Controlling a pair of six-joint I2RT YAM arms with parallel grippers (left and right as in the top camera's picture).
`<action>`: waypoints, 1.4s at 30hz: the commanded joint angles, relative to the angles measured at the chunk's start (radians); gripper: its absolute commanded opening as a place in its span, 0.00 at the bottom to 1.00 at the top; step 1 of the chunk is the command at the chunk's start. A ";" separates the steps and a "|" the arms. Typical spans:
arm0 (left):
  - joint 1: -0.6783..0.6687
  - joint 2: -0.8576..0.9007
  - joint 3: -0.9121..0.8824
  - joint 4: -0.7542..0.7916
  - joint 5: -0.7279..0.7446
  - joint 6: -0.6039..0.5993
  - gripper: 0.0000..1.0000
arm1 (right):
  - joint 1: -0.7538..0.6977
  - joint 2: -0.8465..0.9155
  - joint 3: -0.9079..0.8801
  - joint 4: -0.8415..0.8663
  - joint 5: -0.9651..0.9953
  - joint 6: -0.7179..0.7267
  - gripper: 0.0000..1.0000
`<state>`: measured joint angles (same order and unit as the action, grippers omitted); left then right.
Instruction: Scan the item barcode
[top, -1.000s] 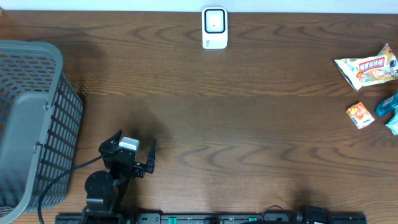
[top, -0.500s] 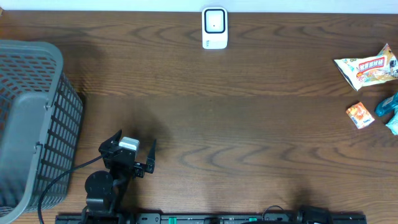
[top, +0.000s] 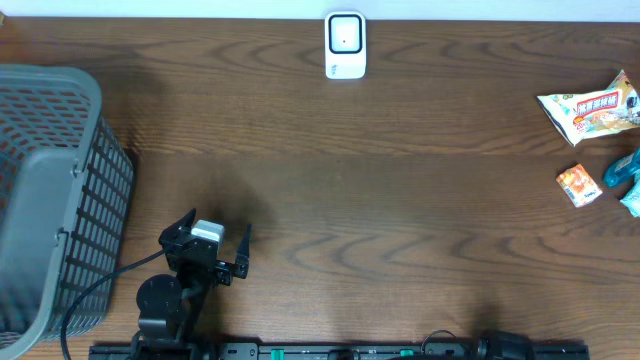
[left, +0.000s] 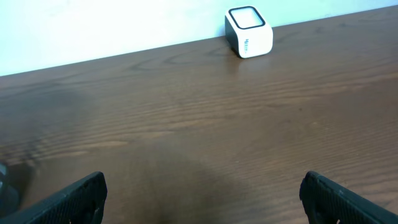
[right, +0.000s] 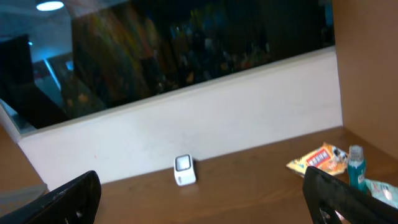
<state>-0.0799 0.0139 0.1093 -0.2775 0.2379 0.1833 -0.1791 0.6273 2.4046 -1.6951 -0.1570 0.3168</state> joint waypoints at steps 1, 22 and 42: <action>-0.002 -0.003 -0.016 -0.021 0.013 -0.002 0.98 | 0.011 -0.014 -0.054 -0.002 0.010 -0.019 0.99; -0.002 -0.003 -0.016 -0.021 0.013 -0.002 0.98 | 0.017 -0.236 -0.774 0.328 0.009 0.004 0.99; -0.002 -0.003 -0.016 -0.021 0.013 -0.002 0.98 | 0.149 -0.447 -1.473 0.914 0.028 0.004 0.99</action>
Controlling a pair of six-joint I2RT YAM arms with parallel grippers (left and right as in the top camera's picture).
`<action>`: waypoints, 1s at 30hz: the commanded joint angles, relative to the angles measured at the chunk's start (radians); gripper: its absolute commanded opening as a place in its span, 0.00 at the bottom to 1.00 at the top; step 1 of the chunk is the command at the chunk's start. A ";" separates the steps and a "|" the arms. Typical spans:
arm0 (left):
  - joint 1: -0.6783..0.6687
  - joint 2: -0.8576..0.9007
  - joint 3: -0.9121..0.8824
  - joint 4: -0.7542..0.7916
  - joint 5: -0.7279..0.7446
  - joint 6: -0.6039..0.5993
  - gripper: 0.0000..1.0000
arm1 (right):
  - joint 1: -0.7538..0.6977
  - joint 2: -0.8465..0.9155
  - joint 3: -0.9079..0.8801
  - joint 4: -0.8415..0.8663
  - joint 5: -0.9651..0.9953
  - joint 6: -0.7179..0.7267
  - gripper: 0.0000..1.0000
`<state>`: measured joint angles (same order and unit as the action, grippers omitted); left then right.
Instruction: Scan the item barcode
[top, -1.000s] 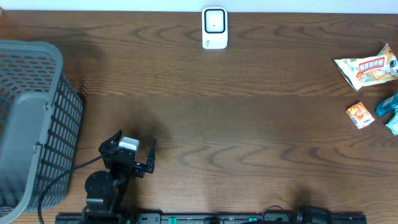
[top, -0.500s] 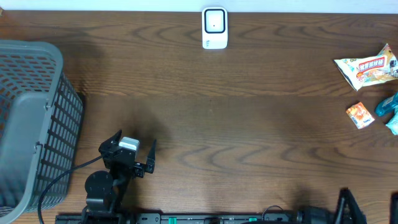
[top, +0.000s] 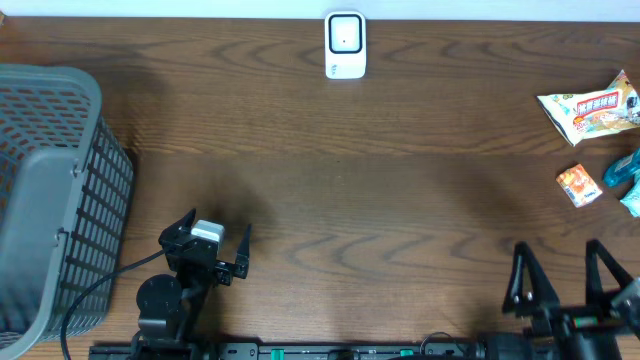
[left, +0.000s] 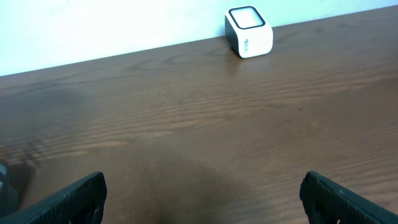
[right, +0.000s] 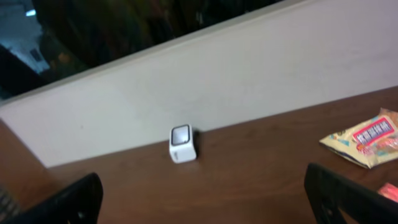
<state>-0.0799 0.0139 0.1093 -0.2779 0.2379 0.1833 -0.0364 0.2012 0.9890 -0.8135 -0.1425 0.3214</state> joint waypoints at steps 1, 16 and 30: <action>-0.002 -0.003 -0.016 -0.021 0.013 -0.002 0.98 | 0.006 -0.028 -0.084 0.054 0.013 0.000 0.99; -0.002 -0.003 -0.016 -0.021 0.013 -0.002 0.98 | 0.011 -0.193 -0.472 0.386 0.013 0.045 0.99; -0.002 -0.003 -0.016 -0.021 0.013 -0.002 0.98 | 0.018 -0.196 -0.703 0.619 0.014 0.045 0.99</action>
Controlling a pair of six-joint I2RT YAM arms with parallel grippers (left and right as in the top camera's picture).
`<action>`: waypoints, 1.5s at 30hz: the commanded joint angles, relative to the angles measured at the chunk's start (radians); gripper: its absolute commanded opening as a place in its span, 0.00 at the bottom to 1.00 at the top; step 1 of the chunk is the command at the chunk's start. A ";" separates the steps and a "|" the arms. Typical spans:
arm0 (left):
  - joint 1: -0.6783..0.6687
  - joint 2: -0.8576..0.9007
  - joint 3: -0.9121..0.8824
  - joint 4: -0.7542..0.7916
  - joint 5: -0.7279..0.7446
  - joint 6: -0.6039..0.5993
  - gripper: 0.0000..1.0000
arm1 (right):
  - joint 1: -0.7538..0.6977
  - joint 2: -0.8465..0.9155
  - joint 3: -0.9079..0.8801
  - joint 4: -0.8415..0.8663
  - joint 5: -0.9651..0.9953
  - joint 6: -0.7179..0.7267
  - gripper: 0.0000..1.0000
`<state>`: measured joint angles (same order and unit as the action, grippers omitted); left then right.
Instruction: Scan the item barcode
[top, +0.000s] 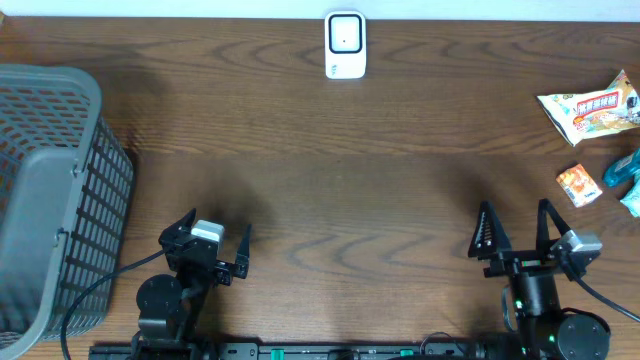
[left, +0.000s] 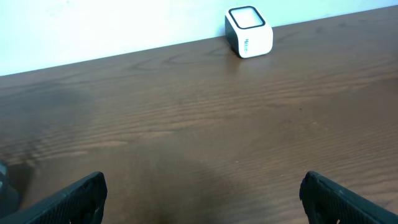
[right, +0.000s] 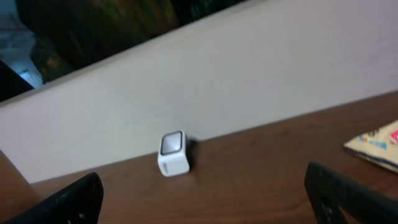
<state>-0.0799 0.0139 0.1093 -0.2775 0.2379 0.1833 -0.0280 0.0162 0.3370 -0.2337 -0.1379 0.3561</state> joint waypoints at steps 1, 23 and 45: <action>-0.002 -0.003 -0.016 -0.021 0.013 -0.002 0.98 | 0.010 -0.011 -0.071 0.058 0.009 0.010 0.99; -0.002 -0.003 -0.016 -0.021 0.013 -0.002 0.98 | 0.010 -0.011 -0.332 0.327 0.034 0.010 0.99; -0.002 -0.003 -0.016 -0.021 0.013 -0.002 0.98 | 0.010 -0.011 -0.332 0.162 0.080 -0.078 0.99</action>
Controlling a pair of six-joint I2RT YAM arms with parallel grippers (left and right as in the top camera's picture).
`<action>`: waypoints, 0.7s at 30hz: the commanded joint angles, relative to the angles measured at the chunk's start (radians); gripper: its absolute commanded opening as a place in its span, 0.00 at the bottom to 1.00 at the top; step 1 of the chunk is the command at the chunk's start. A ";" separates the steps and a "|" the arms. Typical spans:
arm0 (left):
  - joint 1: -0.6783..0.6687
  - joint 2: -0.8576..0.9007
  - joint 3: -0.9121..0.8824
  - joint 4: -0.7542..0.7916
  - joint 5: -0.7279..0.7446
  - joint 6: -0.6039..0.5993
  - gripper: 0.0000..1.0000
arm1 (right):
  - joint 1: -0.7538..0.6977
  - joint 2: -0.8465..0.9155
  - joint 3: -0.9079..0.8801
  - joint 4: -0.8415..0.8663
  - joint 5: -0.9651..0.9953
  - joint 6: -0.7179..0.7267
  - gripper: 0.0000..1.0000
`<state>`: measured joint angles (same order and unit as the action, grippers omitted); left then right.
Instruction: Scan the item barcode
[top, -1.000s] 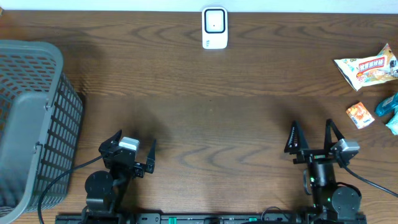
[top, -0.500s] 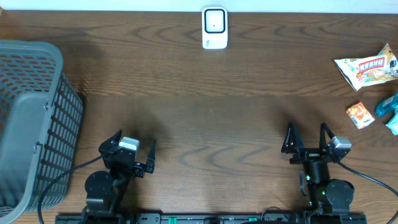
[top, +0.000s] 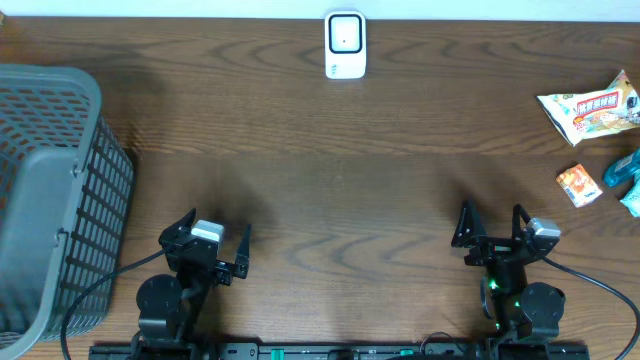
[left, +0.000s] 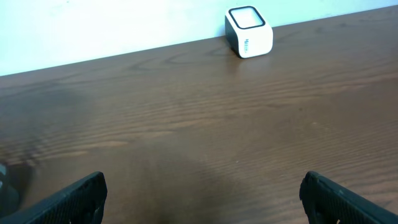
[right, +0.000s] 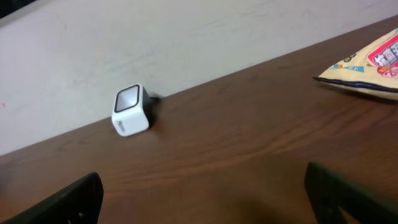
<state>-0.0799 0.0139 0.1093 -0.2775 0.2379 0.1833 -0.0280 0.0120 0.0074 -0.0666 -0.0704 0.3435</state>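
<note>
The white cube scanner (top: 345, 45) stands at the far edge of the table, also seen in the left wrist view (left: 249, 31) and the right wrist view (right: 130, 110). A yellow snack packet (top: 590, 108) lies at the far right, with a small orange packet (top: 579, 185) and a blue item (top: 625, 180) nearer. My left gripper (top: 217, 232) is open and empty at the near left, over bare table (left: 202, 193). My right gripper (top: 492, 222) is open and empty at the near right, well short of the items (right: 202, 193).
A grey mesh basket (top: 50, 200) fills the left side of the table. A white wall runs behind the scanner. The snack packet (right: 367, 65) lies at the right edge of the right wrist view.
My right gripper has shifted a little to the left and its camera now looks lower, onto the table, with the scanner nearer. The left arm has not moved.
At first my right arm was outside the overhead view, its camera aimed high at the wall and dark window. Then it showed at the table's bottom right corner, then further in, and now stands open at the near right. The left arm stayed still throughout.
</note>
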 joint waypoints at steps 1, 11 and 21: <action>-0.002 -0.003 -0.016 -0.021 0.013 -0.002 0.98 | 0.010 -0.006 -0.002 -0.005 0.013 -0.087 0.99; -0.002 -0.003 -0.016 -0.021 0.013 -0.002 0.98 | 0.010 -0.006 -0.002 -0.005 0.020 -0.091 0.99; -0.002 -0.003 -0.016 -0.021 0.013 -0.002 0.98 | 0.010 -0.006 -0.002 -0.005 0.019 -0.271 0.99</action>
<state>-0.0799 0.0139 0.1093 -0.2775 0.2382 0.1833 -0.0280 0.0120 0.0074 -0.0669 -0.0628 0.1402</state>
